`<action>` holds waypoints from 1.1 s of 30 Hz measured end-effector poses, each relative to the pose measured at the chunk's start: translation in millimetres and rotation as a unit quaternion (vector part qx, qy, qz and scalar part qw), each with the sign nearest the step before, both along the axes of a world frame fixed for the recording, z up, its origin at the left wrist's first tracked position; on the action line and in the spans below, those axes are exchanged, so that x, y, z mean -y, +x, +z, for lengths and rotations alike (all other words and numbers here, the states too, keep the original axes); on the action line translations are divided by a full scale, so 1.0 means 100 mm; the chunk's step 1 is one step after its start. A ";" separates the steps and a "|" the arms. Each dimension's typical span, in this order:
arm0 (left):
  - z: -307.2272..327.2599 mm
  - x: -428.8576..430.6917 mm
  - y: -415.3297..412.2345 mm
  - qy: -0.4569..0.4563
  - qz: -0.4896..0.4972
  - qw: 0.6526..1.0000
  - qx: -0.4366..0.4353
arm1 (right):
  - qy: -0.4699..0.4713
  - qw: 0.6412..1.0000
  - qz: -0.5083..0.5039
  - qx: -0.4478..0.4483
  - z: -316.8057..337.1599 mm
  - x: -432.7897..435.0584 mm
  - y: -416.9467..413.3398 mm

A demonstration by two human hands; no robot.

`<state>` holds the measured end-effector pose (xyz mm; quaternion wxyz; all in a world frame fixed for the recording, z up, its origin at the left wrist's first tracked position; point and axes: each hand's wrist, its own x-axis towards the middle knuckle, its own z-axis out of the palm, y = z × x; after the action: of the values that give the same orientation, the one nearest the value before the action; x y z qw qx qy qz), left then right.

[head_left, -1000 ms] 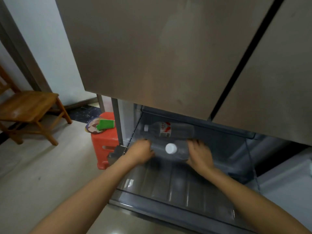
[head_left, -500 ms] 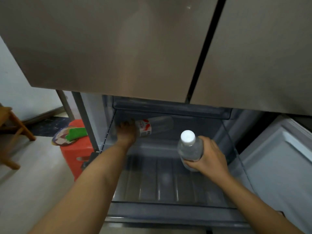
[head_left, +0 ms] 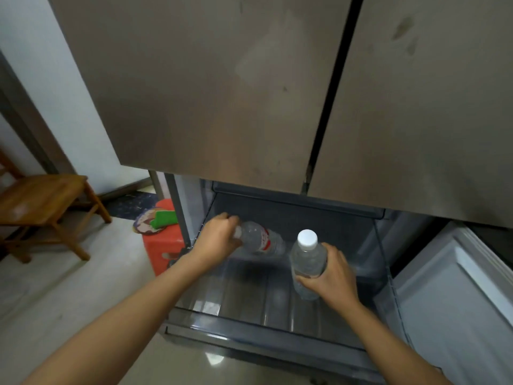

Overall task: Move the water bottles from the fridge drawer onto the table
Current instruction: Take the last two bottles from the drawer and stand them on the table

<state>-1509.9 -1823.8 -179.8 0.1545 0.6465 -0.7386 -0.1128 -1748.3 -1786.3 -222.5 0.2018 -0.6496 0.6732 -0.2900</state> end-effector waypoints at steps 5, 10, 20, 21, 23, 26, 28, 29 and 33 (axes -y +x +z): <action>0.23 -0.30 -0.05 -0.011 0.049 0.975 -0.218 | 0.008 1.000 0.018 0.023 -0.03 0.01 0.01; -0.04 -0.53 -0.18 -0.038 0.084 0.926 -0.366 | -0.002 0.999 0.035 0.042 -0.01 -0.01 -0.02; -0.41 -0.73 -0.52 -0.011 0.262 0.933 -0.247 | 0.027 0.997 0.072 0.024 -0.10 0.04 -0.06; -0.41 -0.73 -0.53 -0.016 0.265 0.932 -0.247 | 0.028 0.996 0.078 0.017 -0.11 0.04 -0.06; -0.39 -0.74 -0.53 -0.024 0.271 0.928 -0.256 | 0.031 0.996 0.083 0.006 -0.10 0.06 -0.07; -0.36 -0.80 -0.53 -0.032 0.267 0.922 -0.279 | 0.036 0.996 0.080 0.007 -0.11 0.06 -0.08; -0.35 -0.81 -0.52 -0.033 0.255 0.921 -0.292 | 0.036 0.996 0.075 0.007 -0.11 0.05 -0.09; -0.35 -0.82 -0.52 -0.033 0.252 0.920 -0.299 | 0.034 0.997 0.074 0.005 -0.10 0.04 -0.10; -0.31 -0.90 -0.50 -0.053 0.248 0.895 -0.366 | 0.013 0.996 0.091 -0.005 -0.01 -0.01 -0.07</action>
<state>-1560.0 -1734.0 -210.5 0.4708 0.7127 -0.4504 -0.2601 -1755.1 -1785.2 -223.8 0.2321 -0.7071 0.6159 -0.2585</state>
